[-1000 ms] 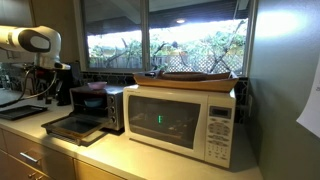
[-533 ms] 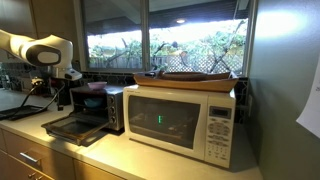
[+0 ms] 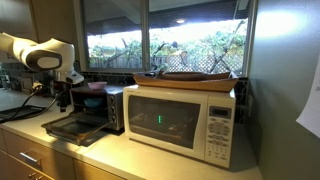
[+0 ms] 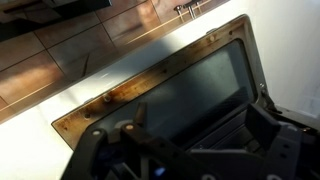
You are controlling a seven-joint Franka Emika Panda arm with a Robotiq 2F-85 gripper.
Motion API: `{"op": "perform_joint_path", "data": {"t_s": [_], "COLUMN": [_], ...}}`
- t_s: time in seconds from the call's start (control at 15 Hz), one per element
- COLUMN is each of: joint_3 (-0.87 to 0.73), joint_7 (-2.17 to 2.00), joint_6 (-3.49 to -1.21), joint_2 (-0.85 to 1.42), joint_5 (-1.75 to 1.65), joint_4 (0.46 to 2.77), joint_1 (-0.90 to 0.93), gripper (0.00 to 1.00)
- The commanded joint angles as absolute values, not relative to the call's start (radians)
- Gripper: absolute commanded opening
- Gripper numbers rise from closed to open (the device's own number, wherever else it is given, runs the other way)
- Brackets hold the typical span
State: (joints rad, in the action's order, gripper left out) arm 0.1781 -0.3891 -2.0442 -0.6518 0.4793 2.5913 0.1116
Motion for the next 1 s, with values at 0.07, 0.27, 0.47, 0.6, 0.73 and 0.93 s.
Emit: {"op": "perform_joint_path", "data": {"t_s": [0.07, 0.27, 0.47, 0.6, 0.73, 0.93], "joint_3": [0.177, 0.174, 0.167, 0.163, 0.161, 0.161], "joint_7": [-0.418, -0.464, -0.447, -0.428, -0.405, -0.336], "joint_6": [-2.118, -2.29, -2.449, -2.526, -2.593, -2.656], "joint_2": [-0.629, -0.612, -0.585, -0.566, -0.548, -0.523], "joint_5": [0.523, 0.615, 0.739, 0.823, 0.914, 1.039], "joint_4": [2.613, 2.649, 2.684, 2.7, 2.713, 2.719], "joint_1": [0.104, 0.111, 0.137, 0.155, 0.174, 0.206], "gripper": [1.0, 1.0, 1.0, 1.0, 1.0, 1.0]}}
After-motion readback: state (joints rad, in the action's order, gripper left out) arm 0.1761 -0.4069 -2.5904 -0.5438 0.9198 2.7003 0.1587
